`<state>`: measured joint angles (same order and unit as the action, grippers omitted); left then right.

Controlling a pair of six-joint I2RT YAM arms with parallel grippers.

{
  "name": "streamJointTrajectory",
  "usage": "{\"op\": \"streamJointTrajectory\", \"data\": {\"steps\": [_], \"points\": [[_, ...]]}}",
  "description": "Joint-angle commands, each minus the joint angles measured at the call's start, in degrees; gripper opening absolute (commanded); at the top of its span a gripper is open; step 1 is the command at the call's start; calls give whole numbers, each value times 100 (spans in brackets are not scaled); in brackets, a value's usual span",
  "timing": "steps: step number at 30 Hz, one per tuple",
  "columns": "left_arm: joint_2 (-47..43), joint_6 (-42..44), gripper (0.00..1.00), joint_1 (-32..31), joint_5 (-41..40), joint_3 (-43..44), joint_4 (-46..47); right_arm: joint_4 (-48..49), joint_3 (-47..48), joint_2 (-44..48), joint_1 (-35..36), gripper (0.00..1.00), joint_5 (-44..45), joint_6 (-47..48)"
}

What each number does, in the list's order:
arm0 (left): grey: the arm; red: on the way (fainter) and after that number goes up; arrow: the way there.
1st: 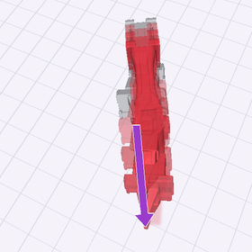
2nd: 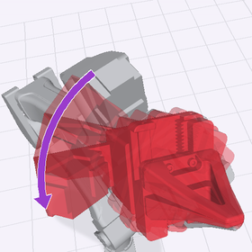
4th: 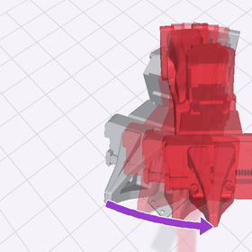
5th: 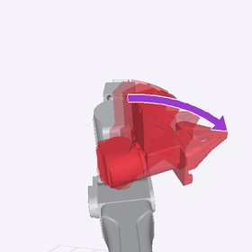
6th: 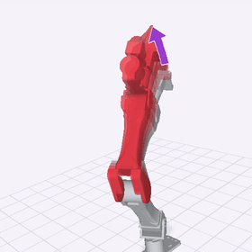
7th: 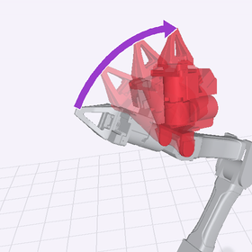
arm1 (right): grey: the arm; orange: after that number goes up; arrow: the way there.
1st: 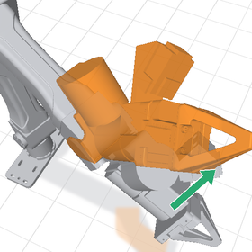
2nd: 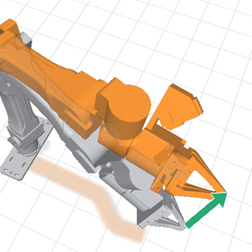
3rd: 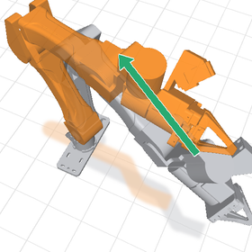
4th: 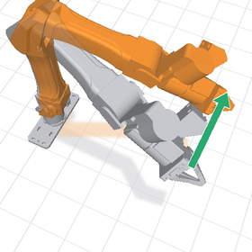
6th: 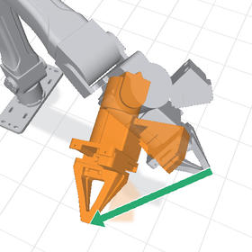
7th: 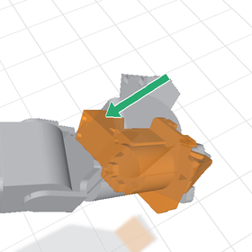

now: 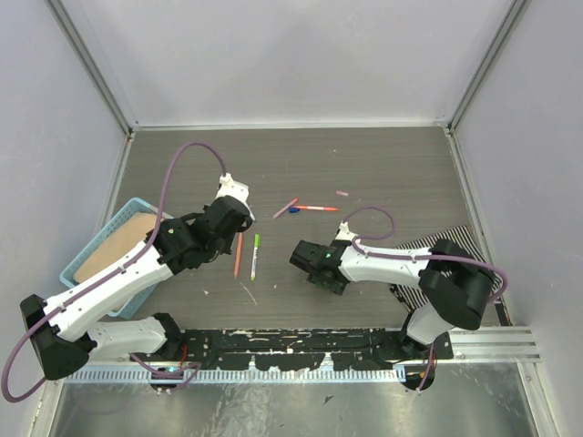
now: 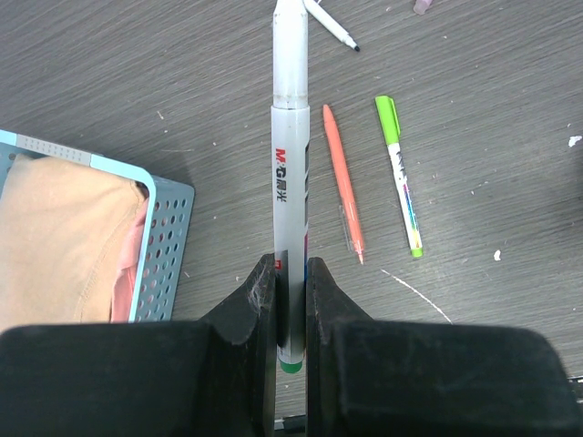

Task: Insert the pens into the pen caps
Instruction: Adjust the pen cap at the center of the board.

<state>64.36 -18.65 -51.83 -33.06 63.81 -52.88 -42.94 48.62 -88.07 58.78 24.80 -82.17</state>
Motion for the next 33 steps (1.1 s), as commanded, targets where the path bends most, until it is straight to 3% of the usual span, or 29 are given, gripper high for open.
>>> {"op": "streamJointTrajectory", "data": {"steps": [1,16,23,33], "points": [[16,1,0,29,-57,17,-10,85,138,-54,39,53,93,47],[-10,-7,0,35,-72,35,-73,148,174,-364,57,43,253,528],[-29,-7,0,30,-67,56,-91,209,76,-281,68,36,535,1344],[-9,-7,0,34,-78,85,-101,704,-75,-204,67,27,189,2654]]}}
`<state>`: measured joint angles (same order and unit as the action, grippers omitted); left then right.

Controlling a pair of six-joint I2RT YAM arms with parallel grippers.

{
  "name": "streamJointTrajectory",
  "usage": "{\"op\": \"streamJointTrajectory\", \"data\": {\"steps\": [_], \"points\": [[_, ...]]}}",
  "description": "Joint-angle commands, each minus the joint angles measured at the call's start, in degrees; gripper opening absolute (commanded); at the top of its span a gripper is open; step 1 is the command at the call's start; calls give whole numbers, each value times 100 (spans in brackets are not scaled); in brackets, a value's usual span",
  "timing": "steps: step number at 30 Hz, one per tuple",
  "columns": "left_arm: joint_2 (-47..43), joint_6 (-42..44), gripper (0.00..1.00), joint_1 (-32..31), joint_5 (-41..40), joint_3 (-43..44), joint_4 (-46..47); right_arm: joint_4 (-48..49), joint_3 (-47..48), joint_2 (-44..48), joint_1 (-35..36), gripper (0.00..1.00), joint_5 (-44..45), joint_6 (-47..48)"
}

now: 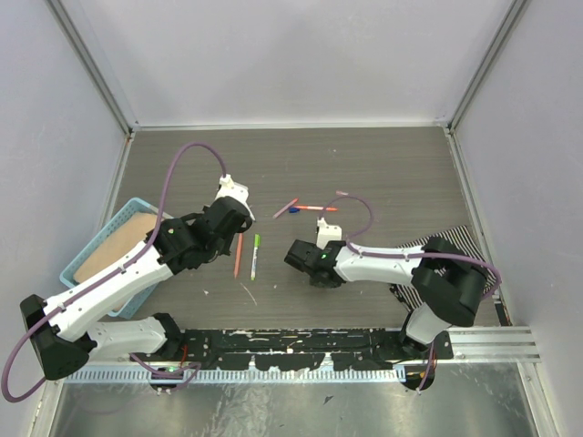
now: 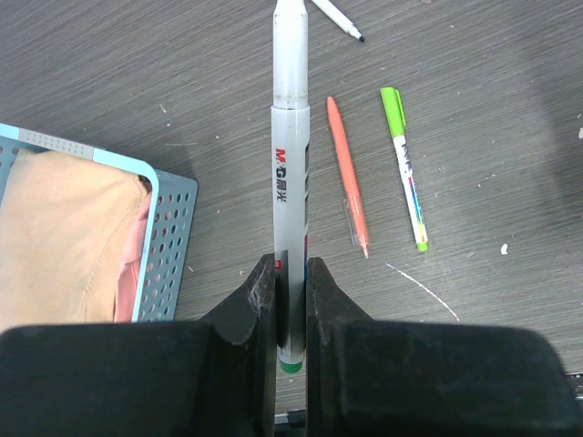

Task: Insert the pens into the pen caps
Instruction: Adjust the pen cap at the center of the board.

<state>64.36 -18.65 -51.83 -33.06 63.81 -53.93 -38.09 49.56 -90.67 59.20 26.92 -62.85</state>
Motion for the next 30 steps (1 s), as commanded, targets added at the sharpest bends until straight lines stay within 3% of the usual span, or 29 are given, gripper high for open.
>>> {"op": "streamJointTrajectory", "data": {"steps": [1,7,16,23,30], "points": [[-11,-8,0,32,-76,87,-9,317,-219,115,26,26,-65,904],[23,8,0,30,-130,95,-23,604,-409,516,30,28,-156,1760],[42,2,0,33,-123,90,1,429,-195,921,9,50,-82,1946],[13,-32,0,65,-48,87,4,545,-119,1217,-195,52,-309,1978],[-137,30,0,657,865,-42,144,582,-353,1380,-1007,52,-1152,1646]]}}
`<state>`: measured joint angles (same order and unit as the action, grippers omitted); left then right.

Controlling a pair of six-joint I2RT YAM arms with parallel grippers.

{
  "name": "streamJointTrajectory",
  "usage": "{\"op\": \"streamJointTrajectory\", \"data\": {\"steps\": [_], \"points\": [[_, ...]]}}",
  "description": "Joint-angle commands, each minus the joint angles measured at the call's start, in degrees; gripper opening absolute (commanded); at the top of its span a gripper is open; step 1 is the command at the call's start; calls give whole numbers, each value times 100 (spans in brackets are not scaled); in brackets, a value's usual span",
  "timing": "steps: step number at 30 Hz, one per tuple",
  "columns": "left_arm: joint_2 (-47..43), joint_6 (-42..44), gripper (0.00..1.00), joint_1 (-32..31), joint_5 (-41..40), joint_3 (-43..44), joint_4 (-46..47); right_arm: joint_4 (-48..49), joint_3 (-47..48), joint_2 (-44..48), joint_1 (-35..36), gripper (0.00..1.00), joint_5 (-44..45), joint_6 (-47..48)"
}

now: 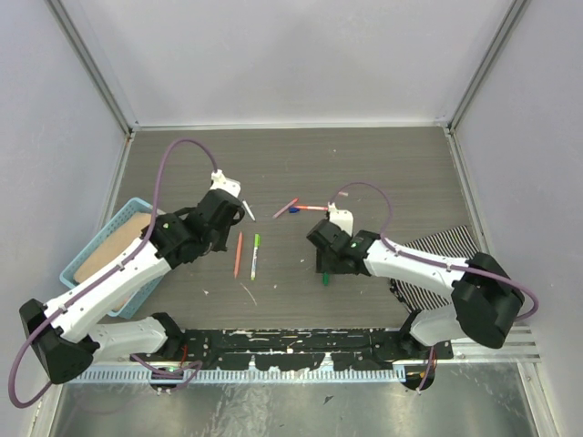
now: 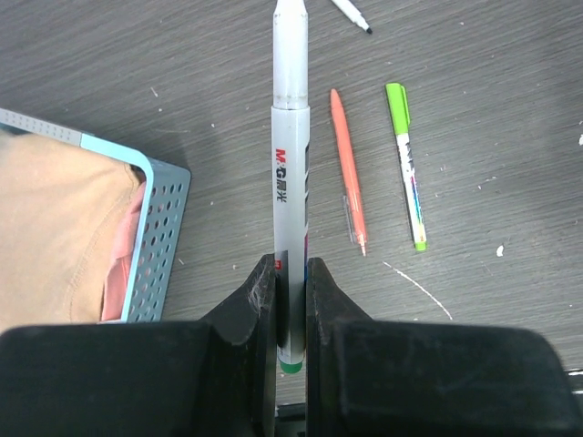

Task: Insert the pens into the pen caps
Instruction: Adjust the pen cap at the center of the board.

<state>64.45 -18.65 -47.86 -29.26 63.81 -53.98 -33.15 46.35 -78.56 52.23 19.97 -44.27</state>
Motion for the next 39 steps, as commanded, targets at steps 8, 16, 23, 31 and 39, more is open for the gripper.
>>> {"op": "streamJointTrajectory", "data": {"steps": [8,16,23,31,39], "points": [[-201,72,0,359,587,-128,220,-83,180,-299,-362,49,-700,-220],[-204,132,0,358,613,-182,216,-20,203,-641,-362,45,-697,-223],[-368,160,0,361,638,-282,294,137,293,-794,-362,43,-921,-207],[-380,184,0,357,637,-299,315,107,321,-909,-354,40,-857,-186],[-371,203,0,357,637,-284,335,-144,331,-974,-354,37,-475,-128]]}}
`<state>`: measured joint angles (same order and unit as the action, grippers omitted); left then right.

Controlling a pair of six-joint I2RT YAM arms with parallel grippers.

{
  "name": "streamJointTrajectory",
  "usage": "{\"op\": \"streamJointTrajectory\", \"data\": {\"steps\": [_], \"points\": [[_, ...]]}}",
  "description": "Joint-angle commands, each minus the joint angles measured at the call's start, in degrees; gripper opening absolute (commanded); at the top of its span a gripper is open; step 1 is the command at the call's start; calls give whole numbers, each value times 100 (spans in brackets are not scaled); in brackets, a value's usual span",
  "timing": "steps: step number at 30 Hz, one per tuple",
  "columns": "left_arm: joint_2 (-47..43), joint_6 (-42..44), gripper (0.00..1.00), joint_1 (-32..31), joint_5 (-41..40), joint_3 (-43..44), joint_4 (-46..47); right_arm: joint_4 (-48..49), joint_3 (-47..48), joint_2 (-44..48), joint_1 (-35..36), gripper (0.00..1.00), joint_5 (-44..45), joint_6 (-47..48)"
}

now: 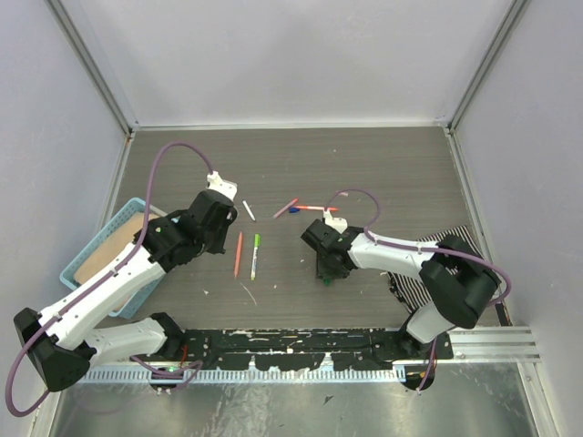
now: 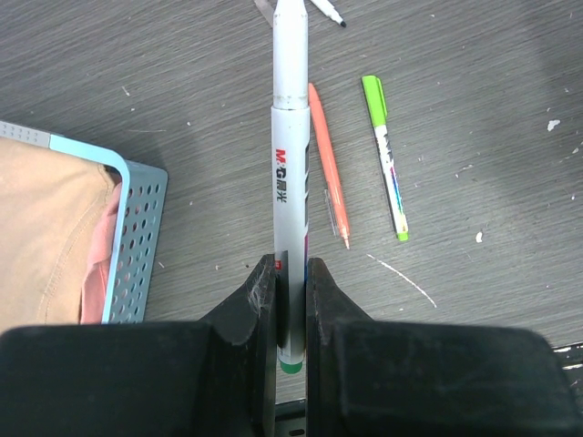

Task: Insert the pens into the pen caps
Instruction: Adjust the pen cap at the center of the board.

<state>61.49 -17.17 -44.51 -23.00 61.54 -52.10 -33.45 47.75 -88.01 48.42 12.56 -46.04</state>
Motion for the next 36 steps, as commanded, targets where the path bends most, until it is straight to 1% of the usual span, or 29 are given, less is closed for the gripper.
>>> {"op": "streamJointTrajectory", "data": {"steps": [1,9,20,27,32,36], "points": [[-76,56,0,26,14,-62,147,-111,198,-48,27,36,253,58],[-65,52,0,24,23,-55,143,-63,156,-188,35,34,75,121],[-76,68,0,27,13,-10,146,-179,81,-20,150,35,44,37],[-93,73,0,27,19,-37,135,-179,94,-69,220,35,41,8],[-93,71,0,27,17,-39,127,-170,52,-153,220,33,121,12],[-110,61,0,28,15,-20,119,-163,58,-211,220,29,257,46]]}}
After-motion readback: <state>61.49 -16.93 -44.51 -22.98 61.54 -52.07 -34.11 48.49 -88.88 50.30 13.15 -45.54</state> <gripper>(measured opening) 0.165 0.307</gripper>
